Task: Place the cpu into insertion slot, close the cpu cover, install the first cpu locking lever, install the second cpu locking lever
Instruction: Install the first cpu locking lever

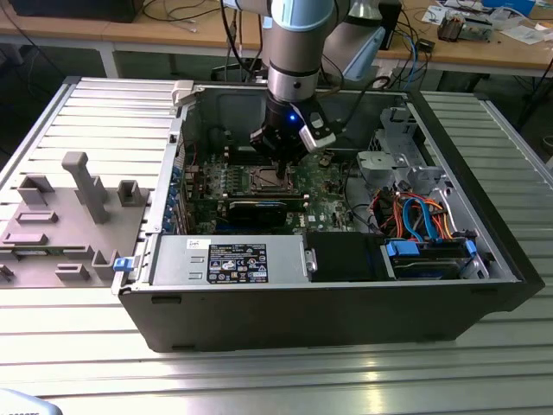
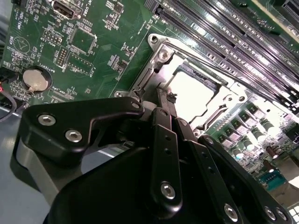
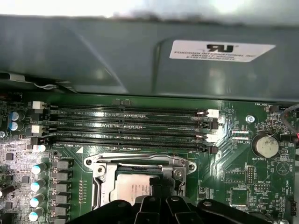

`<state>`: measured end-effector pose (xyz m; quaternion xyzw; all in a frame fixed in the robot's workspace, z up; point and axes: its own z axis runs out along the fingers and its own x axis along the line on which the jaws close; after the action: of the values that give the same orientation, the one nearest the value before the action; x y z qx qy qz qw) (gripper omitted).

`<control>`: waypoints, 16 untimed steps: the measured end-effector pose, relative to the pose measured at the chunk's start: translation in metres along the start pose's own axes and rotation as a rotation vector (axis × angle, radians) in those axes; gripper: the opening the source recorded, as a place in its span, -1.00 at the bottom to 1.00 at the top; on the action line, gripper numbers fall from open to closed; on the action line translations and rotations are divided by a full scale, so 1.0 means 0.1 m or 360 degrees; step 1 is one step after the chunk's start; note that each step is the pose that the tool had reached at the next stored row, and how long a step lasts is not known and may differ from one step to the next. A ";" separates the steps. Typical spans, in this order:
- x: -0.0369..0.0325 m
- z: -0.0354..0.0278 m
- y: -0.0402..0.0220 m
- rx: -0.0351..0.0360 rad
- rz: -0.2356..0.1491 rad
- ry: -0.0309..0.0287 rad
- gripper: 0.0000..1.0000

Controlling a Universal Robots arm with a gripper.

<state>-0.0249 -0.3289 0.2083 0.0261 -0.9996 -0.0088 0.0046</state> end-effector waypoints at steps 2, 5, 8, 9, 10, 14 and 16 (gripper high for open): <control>0.000 -0.021 0.000 0.0000 0.0000 0.00000 -0.79; 0.001 -0.055 -0.011 0.0000 0.0000 0.00001 -0.79; 0.001 -0.081 -0.010 0.0000 0.0000 0.00000 -0.79; 0.001 -0.097 -0.010 0.0000 0.0000 -0.00001 -0.79; 0.002 -0.109 -0.010 0.0000 0.0000 0.00000 -0.79; 0.002 -0.194 -0.008 0.0000 0.0000 0.00001 -0.79; 0.003 -0.226 -0.008 0.0000 0.0000 0.00000 -0.79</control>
<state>-0.0249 -0.3301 0.2309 0.0261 -0.9996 -0.0088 0.0046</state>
